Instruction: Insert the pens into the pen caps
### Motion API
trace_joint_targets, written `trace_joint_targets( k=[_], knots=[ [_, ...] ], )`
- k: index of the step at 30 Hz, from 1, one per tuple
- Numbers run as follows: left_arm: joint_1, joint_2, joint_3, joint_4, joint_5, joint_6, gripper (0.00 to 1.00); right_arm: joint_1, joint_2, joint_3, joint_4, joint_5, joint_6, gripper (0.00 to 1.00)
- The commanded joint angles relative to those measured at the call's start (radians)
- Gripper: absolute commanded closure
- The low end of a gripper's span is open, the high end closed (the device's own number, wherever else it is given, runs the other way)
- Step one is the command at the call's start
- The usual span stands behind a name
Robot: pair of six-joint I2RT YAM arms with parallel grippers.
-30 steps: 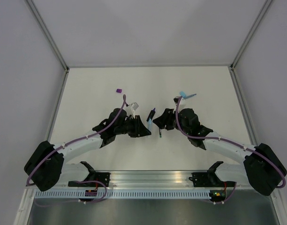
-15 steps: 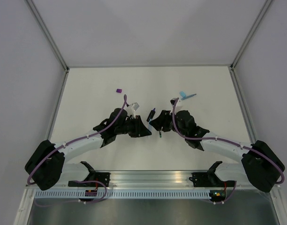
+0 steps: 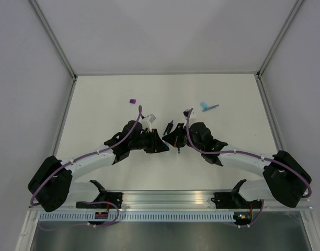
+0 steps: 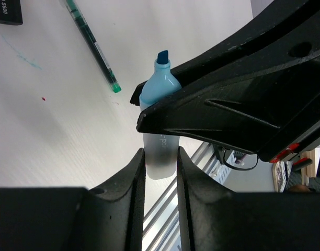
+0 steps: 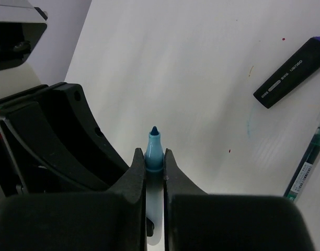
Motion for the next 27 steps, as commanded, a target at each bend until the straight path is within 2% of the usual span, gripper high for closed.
trace_joint_targets(
  k=[1,2,3,5,6,7,8,9,16,20,21,23,27],
  knots=[
    [-0.002,-0.008,0.051,0.029,0.02,0.042,0.98,-0.002,-0.012,0.011,0.032,-0.016,-0.004,1.0],
    [-0.002,-0.008,0.057,0.025,0.055,0.092,0.95,-0.002,-0.028,0.006,0.044,-0.019,-0.012,1.0],
    [-0.001,-0.008,0.059,0.052,0.145,0.114,0.81,-0.002,-0.042,-0.001,0.052,-0.022,-0.016,1.0],
    [-0.001,-0.035,0.007,0.162,0.233,0.106,0.59,-0.002,-0.097,-0.029,0.095,-0.042,-0.036,1.0],
    [-0.002,-0.051,-0.02,0.234,0.308,0.093,0.42,-0.002,-0.119,-0.043,0.109,-0.048,-0.041,1.0],
    [-0.002,-0.065,-0.054,0.324,0.336,0.085,0.3,-0.002,-0.145,-0.065,0.121,-0.05,-0.044,1.0],
    [-0.002,-0.08,-0.061,0.347,0.356,0.074,0.19,-0.002,-0.192,-0.076,0.142,-0.056,-0.05,1.0],
    [-0.001,-0.109,-0.062,0.353,0.384,0.08,0.01,-0.001,-0.217,-0.087,0.155,-0.06,-0.061,1.0],
    [-0.002,-0.215,-0.07,0.37,0.434,0.109,0.0,-0.002,-0.402,-0.217,0.363,-0.126,-0.026,1.0],
    [-0.002,-0.2,-0.091,0.523,0.509,0.045,0.01,-0.002,-0.432,-0.244,0.425,-0.139,-0.006,1.0],
    [-0.004,-0.189,-0.096,0.61,0.535,0.024,0.06,-0.002,-0.43,-0.247,0.44,-0.148,0.001,1.0],
    [-0.004,-0.149,-0.088,0.661,0.554,-0.025,0.13,-0.002,-0.424,-0.259,0.494,-0.172,0.025,1.0],
    [-0.014,-0.091,-0.056,0.674,0.571,-0.033,0.2,-0.002,-0.432,-0.28,0.558,-0.194,0.048,1.0]
  ],
)
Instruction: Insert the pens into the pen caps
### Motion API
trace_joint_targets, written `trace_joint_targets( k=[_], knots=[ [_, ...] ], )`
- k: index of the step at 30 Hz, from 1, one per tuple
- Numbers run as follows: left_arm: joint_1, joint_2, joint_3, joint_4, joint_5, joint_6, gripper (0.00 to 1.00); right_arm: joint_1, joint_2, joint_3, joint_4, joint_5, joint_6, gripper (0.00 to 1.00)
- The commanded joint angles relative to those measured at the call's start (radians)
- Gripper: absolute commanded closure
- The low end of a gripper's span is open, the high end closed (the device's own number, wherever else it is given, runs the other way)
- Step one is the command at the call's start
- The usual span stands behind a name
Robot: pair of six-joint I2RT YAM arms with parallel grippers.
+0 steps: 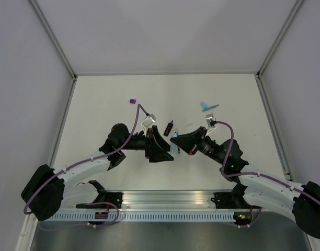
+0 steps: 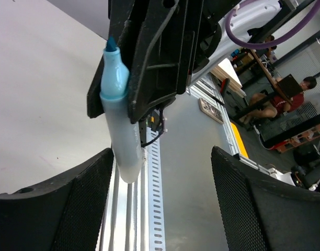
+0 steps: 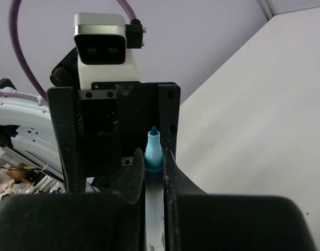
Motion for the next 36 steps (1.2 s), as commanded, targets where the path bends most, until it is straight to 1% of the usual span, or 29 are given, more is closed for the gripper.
trace_joint_targets(
  k=[1,2,4,5,7,8,9,18,22,23,26,28,29,31,33,34,36],
  knots=[
    [-0.014,0.041,0.031,0.114,0.063,-0.03,0.22,-0.001,-0.02,-0.013,0.135,-0.04,0.034,1.0],
    [-0.015,0.051,0.031,0.114,0.063,-0.029,0.27,-0.001,-0.023,-0.015,0.131,-0.034,0.031,1.0],
    [-0.017,0.061,0.03,0.122,0.06,-0.027,0.32,-0.001,-0.028,-0.019,0.13,-0.029,0.029,1.0],
    [-0.018,0.062,0.031,0.122,0.06,-0.029,0.38,-0.001,-0.028,-0.021,0.137,-0.028,0.029,1.0],
    [-0.021,0.068,0.037,0.122,0.053,-0.029,0.45,-0.001,-0.025,-0.024,0.142,-0.026,0.029,1.0],
    [-0.023,0.07,0.041,0.123,0.049,-0.03,0.53,-0.001,-0.023,-0.025,0.148,-0.025,0.031,1.0],
    [-0.026,0.076,0.045,0.122,0.048,-0.032,0.55,-0.001,-0.022,-0.025,0.148,-0.023,0.034,1.0],
    [-0.044,0.11,0.062,0.122,0.042,-0.03,0.59,-0.001,0.01,-0.012,0.128,-0.032,0.038,1.0],
    [-0.044,0.111,0.073,0.1,0.04,-0.022,0.67,-0.001,0.026,0.005,0.096,-0.04,0.032,1.0],
    [-0.044,0.11,0.074,0.097,0.042,-0.021,0.74,-0.001,0.029,0.007,0.098,-0.041,0.032,1.0],
    [-0.044,0.108,0.077,0.085,0.037,-0.016,0.86,-0.001,0.036,0.011,0.09,-0.048,0.034,1.0],
    [-0.044,0.108,0.08,0.073,0.036,-0.012,0.97,-0.001,0.044,0.015,0.084,-0.046,0.034,1.0],
    [-0.046,0.107,0.082,0.069,0.036,-0.01,0.98,0.001,0.049,0.015,0.082,-0.043,0.034,1.0],
    [-0.044,0.094,0.088,0.047,0.031,0.002,0.97,-0.001,0.064,0.018,0.082,-0.046,0.034,1.0],
    [-0.044,0.072,0.09,0.033,0.017,0.008,0.8,-0.001,0.073,0.021,0.087,-0.049,0.035,1.0],
    [-0.044,0.062,0.091,0.008,0.008,0.023,0.77,-0.001,0.078,0.022,0.088,-0.051,0.038,1.0],
    [-0.044,0.047,0.099,-0.022,-0.016,0.039,0.74,-0.001,0.079,0.022,0.088,-0.049,0.04,1.0]
  ],
)
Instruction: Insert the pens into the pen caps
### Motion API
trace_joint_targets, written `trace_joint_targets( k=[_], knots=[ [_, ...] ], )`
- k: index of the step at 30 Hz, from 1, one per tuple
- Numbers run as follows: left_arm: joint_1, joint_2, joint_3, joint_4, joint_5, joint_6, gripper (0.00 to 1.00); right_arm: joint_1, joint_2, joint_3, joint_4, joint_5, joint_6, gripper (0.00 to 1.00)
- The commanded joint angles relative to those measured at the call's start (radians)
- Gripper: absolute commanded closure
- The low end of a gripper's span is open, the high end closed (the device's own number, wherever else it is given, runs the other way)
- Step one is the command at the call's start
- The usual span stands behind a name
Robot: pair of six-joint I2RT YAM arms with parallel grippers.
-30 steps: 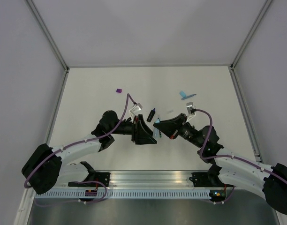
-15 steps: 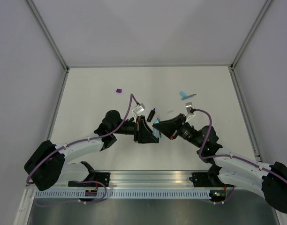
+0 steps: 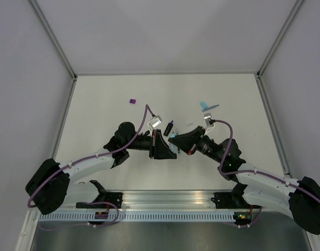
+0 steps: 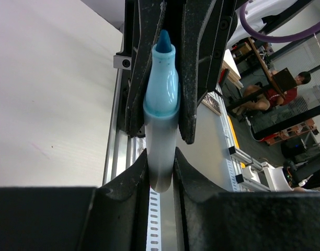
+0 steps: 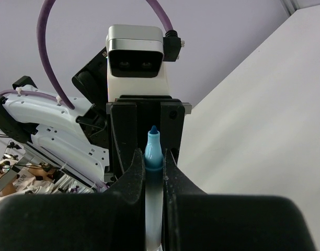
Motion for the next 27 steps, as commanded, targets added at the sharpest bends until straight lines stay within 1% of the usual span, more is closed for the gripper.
trace_joint_targets(
  k=[1,2,7,8,11,12,13,14,15,18,21,24,25,26,27],
  knots=[
    [-0.01,-0.061,0.066,-0.009,-0.033,0.054,0.73,-0.001,0.022,0.025,-0.017,-0.001,-0.03,1.0],
    [-0.01,-0.064,0.069,-0.021,-0.044,0.056,0.72,-0.001,0.024,0.025,-0.018,0.0,-0.03,1.0],
    [-0.01,-0.055,0.074,-0.02,-0.046,0.047,0.72,0.001,0.024,0.023,-0.014,-0.001,-0.03,1.0],
    [-0.01,-0.049,0.074,-0.019,-0.047,0.045,0.7,-0.001,0.024,0.023,-0.014,-0.001,-0.028,1.0],
    [-0.01,-0.047,0.071,-0.012,-0.049,0.039,0.71,-0.001,0.025,0.023,-0.015,0.0,-0.027,1.0],
    [-0.01,-0.046,0.073,-0.009,-0.05,0.038,0.74,0.001,0.024,0.023,-0.014,0.0,-0.027,1.0],
    [-0.01,-0.044,0.071,0.0,-0.05,0.032,0.79,-0.001,0.025,0.023,-0.015,0.002,-0.027,1.0],
    [-0.01,-0.041,0.068,0.007,-0.049,0.027,0.92,-0.001,0.025,0.023,-0.015,0.002,-0.027,1.0],
    [-0.012,-0.04,0.068,0.011,-0.047,0.021,0.97,-0.001,0.025,0.023,-0.015,0.002,-0.027,1.0],
    [-0.01,-0.04,0.065,0.011,-0.046,0.018,0.98,0.001,0.022,0.037,-0.046,0.0,-0.041,0.98],
    [-0.009,-0.047,0.073,-0.061,-0.075,0.048,0.98,-0.001,0.001,0.059,-0.127,0.031,-0.054,0.93],
    [-0.006,-0.067,0.071,-0.149,-0.139,0.099,0.98,0.001,-0.05,0.054,-0.188,0.096,-0.077,0.92],
    [-0.006,-0.079,0.073,-0.169,-0.154,0.113,0.98,-0.001,-0.061,0.053,-0.208,0.112,-0.082,0.9],
    [-0.006,-0.083,0.077,-0.198,-0.164,0.125,0.98,-0.001,-0.07,0.053,-0.224,0.127,-0.093,0.77],
    [-0.004,-0.086,0.077,-0.203,-0.164,0.137,0.98,-0.001,-0.085,0.059,-0.241,0.141,-0.097,0.69]
  ],
)
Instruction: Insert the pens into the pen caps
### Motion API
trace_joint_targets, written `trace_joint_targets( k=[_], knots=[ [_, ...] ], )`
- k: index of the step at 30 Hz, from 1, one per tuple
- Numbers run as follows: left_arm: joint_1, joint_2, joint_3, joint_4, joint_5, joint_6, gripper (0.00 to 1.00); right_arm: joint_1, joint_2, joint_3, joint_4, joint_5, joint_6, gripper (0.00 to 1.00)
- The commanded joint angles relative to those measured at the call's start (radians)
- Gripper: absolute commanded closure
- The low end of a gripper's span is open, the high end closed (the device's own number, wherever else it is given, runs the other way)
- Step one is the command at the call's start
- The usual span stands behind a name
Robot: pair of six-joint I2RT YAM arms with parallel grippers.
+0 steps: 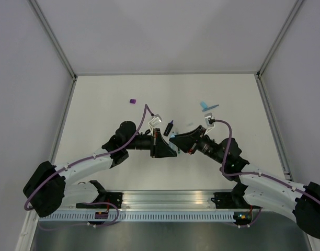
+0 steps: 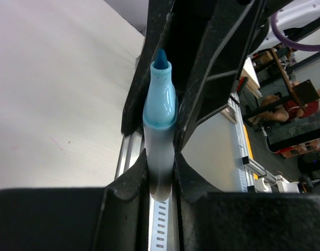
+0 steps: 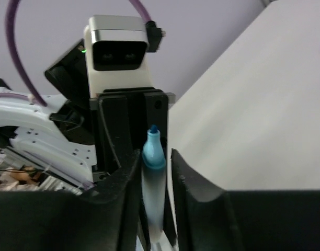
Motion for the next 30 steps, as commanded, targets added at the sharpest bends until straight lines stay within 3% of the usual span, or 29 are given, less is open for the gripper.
trace_joint_targets(
  k=[1,2,7,10,14,15,18,20,25,26,28,30],
  knots=[
    [0.005,-0.048,0.049,-0.058,-0.066,0.078,0.98,-0.008,-0.046,0.035,-0.127,0.112,-0.075,0.64],
    [0.003,-0.046,0.05,-0.061,-0.069,0.079,0.98,-0.008,-0.049,0.041,-0.144,0.114,-0.095,0.57],
    [0.005,-0.035,0.047,-0.136,-0.125,0.144,0.98,-0.008,-0.104,0.122,-0.338,0.193,-0.153,0.51],
    [0.008,-0.026,0.049,-0.233,-0.202,0.204,0.98,-0.008,-0.118,0.2,-0.517,0.371,-0.181,0.5],
    [0.013,-0.035,0.012,-0.226,-0.273,0.231,0.98,-0.011,-0.047,0.348,-0.76,0.754,-0.192,0.51],
    [0.013,-0.043,0.007,-0.226,-0.28,0.239,0.98,-0.022,0.008,0.409,-0.779,0.887,-0.222,0.51],
    [0.011,-0.048,-0.014,-0.215,-0.291,0.242,0.98,-0.078,0.161,0.558,-0.869,1.041,-0.313,0.51],
    [0.013,-0.044,-0.022,-0.201,-0.279,0.236,0.98,-0.135,0.242,0.68,-0.928,1.025,-0.398,0.52],
    [0.013,-0.075,-0.031,-0.196,-0.305,0.219,0.98,-0.33,0.482,0.889,-0.983,0.753,-0.637,0.52],
    [0.013,-0.087,-0.048,-0.187,-0.331,0.216,0.98,-0.347,0.537,0.947,-0.993,0.719,-0.752,0.52],
    [0.013,-0.119,-0.068,-0.178,-0.357,0.211,0.98,-0.391,0.589,1.012,-1.061,0.718,-0.782,0.52],
    [0.013,-0.167,-0.088,-0.177,-0.394,0.211,0.98,-0.451,0.66,1.089,-1.13,0.596,-0.828,0.52]
  ],
)
